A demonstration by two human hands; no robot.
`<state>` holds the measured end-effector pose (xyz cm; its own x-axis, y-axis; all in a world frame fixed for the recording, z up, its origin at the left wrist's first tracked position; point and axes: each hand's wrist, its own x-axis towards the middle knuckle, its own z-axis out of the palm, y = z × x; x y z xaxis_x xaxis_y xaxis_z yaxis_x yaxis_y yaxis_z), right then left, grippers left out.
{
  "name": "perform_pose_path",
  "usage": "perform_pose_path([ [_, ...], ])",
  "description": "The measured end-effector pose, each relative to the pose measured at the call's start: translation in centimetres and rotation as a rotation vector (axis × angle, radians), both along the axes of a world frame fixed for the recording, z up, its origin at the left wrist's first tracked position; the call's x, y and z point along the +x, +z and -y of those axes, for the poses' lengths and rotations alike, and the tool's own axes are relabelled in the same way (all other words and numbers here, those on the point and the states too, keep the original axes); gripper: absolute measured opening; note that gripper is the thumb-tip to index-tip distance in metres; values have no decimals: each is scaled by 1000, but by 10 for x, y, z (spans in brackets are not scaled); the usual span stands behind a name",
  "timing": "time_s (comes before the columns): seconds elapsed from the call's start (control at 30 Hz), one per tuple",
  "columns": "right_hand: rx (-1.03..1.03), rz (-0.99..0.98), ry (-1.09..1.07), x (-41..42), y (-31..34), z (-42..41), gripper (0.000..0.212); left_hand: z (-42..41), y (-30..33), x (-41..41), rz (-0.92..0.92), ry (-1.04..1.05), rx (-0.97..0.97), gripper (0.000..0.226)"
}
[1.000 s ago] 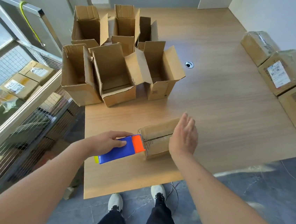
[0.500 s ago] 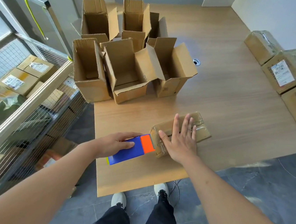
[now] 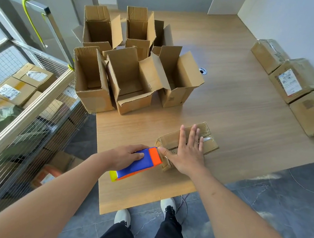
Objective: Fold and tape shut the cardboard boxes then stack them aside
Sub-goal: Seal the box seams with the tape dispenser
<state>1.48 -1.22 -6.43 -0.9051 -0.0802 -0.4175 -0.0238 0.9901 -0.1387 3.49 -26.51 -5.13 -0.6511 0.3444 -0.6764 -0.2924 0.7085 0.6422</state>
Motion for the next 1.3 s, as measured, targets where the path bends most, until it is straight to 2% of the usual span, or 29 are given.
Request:
perform_pose_path([
  [0.13,-4,-2,15,1,1,0,123,-8,-8,-2,19,-51,-87,36],
  [0.3,10,-6,-9,0,3,6,124,8,-20,14,10,3,-100,36],
  [0.5,74,35,-74,3,8,37,127,30,-6,12,-94,13,-117,42],
  [0.67,148,74,96,5,9,27,127,50,15,15,-169,-1,-94,61],
  [0.83,152,-75,413,10,19,-4,128,48,36,26,-269,-23,15,70],
  [0.93,125,-55,556,5,25,-29,128,36,46,33,-358,-63,29,74],
  [1.0,3,25,568,-2,33,-42,118,23,50,37,-424,-64,49,74],
  [1.07,-265,93,448,-8,45,-48,98,10,54,41,-483,-38,68,74],
  [1.17,-787,126,137,-11,61,-53,51,-16,61,47,-568,11,57,74],
  [1.23,-985,160,59,-10,70,-57,26,-37,66,51,-624,25,41,74],
  [1.3,-1079,203,59,-8,79,-65,30,-59,73,54,-654,26,24,74],
])
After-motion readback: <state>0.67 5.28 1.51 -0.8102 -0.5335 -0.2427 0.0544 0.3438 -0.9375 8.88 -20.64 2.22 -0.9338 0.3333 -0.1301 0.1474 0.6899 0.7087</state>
